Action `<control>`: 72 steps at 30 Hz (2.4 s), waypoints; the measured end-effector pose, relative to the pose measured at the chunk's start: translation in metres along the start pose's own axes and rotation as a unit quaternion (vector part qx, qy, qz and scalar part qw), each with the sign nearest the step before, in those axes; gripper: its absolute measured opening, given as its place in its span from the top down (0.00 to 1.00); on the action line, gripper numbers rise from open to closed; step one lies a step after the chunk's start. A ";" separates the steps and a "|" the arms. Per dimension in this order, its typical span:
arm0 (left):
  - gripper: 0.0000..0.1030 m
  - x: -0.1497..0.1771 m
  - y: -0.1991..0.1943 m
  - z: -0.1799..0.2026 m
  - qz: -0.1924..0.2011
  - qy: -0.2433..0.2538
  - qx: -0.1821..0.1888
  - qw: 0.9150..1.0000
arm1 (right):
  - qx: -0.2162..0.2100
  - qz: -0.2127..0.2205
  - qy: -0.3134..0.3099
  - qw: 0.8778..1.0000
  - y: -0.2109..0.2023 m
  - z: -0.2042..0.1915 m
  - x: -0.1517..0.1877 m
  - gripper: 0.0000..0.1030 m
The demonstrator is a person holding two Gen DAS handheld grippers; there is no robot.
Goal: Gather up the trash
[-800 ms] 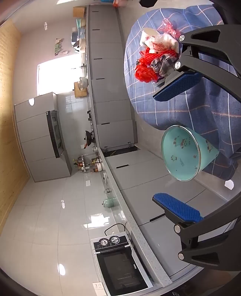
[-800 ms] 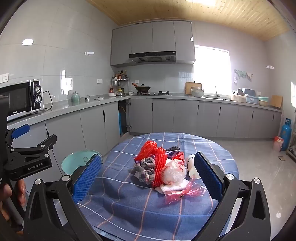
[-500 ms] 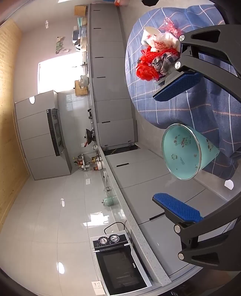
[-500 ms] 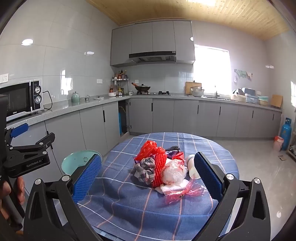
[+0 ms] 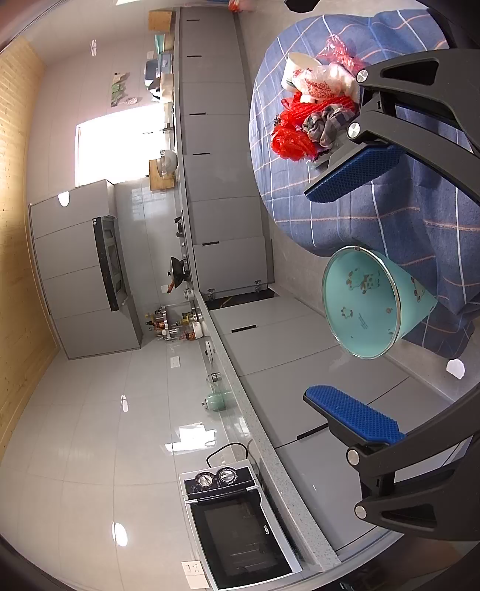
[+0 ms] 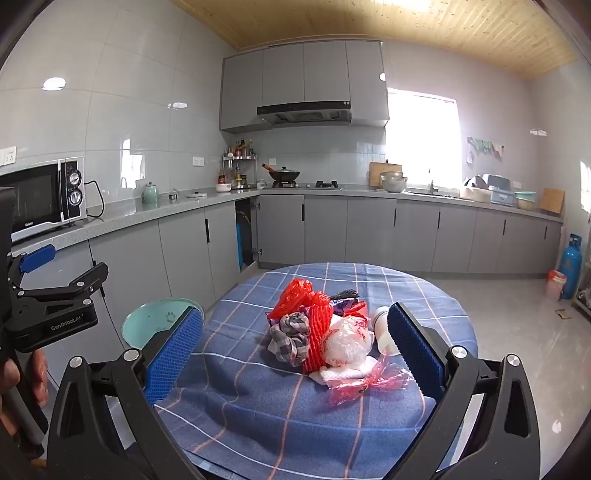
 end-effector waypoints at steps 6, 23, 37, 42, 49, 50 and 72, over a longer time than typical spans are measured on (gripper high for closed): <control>0.05 0.000 0.000 -0.001 0.000 -0.002 0.000 1.000 | 0.000 0.000 0.000 1.000 -0.001 0.001 -0.001 0.04; 0.05 -0.001 0.001 -0.007 0.001 -0.009 -0.001 1.000 | 0.000 0.002 0.000 1.000 0.003 -0.003 0.001 0.04; 0.05 -0.001 0.001 -0.004 0.002 -0.009 0.002 1.000 | 0.000 0.004 0.000 1.000 0.001 -0.004 0.001 0.04; 0.05 -0.001 0.001 -0.005 0.003 -0.010 0.001 1.000 | -0.001 0.005 0.000 1.000 0.001 -0.003 0.001 0.04; 0.05 -0.001 0.001 -0.005 0.004 -0.008 0.000 1.000 | 0.000 0.008 0.000 1.000 0.000 -0.003 0.000 0.04; 0.05 -0.001 0.001 -0.005 0.004 -0.009 0.000 1.000 | 0.000 0.008 0.000 1.000 0.000 -0.003 0.000 0.04; 0.05 0.001 0.003 -0.003 -0.002 -0.005 0.003 1.000 | -0.006 0.005 -0.001 1.000 0.000 0.001 -0.001 0.04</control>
Point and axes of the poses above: each gripper's, at about its wrist camera, not at the fingertips, and y roughly the way its jaws point, z to its right, x to its underside, the point moved 7 cm from there along y, roughly the way its jaws point, and after that the axes turned 1 degree about -x, right-handed, at the moved point
